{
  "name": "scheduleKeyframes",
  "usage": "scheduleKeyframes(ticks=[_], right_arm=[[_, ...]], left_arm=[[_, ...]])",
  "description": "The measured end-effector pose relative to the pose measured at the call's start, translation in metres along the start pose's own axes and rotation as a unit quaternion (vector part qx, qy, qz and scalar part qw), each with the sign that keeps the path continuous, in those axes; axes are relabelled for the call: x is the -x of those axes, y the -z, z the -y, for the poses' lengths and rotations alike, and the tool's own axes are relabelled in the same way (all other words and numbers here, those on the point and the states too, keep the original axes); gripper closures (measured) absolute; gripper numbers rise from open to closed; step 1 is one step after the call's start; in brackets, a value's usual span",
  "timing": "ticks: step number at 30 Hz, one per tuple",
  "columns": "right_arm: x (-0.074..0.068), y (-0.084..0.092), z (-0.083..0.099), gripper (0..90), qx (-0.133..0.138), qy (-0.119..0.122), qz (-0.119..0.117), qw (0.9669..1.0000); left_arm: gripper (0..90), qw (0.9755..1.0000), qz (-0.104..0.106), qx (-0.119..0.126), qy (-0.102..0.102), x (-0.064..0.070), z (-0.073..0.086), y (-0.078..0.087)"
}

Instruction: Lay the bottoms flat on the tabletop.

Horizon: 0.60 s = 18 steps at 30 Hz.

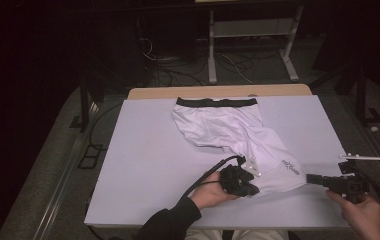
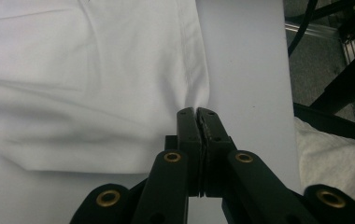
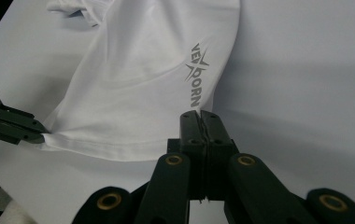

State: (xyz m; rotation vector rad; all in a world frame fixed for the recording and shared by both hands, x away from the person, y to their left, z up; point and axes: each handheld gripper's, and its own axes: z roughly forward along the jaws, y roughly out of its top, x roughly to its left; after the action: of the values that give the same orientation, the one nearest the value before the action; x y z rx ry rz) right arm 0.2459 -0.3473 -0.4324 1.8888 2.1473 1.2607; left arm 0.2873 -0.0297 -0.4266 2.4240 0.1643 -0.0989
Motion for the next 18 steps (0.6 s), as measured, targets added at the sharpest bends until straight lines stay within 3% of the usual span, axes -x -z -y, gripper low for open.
scheduleKeyframes(ticks=[18], right_arm=[[-0.002,0.015,0.023,88.1,-0.010,-0.006,-0.007,0.9999]], left_arm=[[88.7,0.9996,0.021,-0.011,-0.012,0.026,0.006,-0.003]])
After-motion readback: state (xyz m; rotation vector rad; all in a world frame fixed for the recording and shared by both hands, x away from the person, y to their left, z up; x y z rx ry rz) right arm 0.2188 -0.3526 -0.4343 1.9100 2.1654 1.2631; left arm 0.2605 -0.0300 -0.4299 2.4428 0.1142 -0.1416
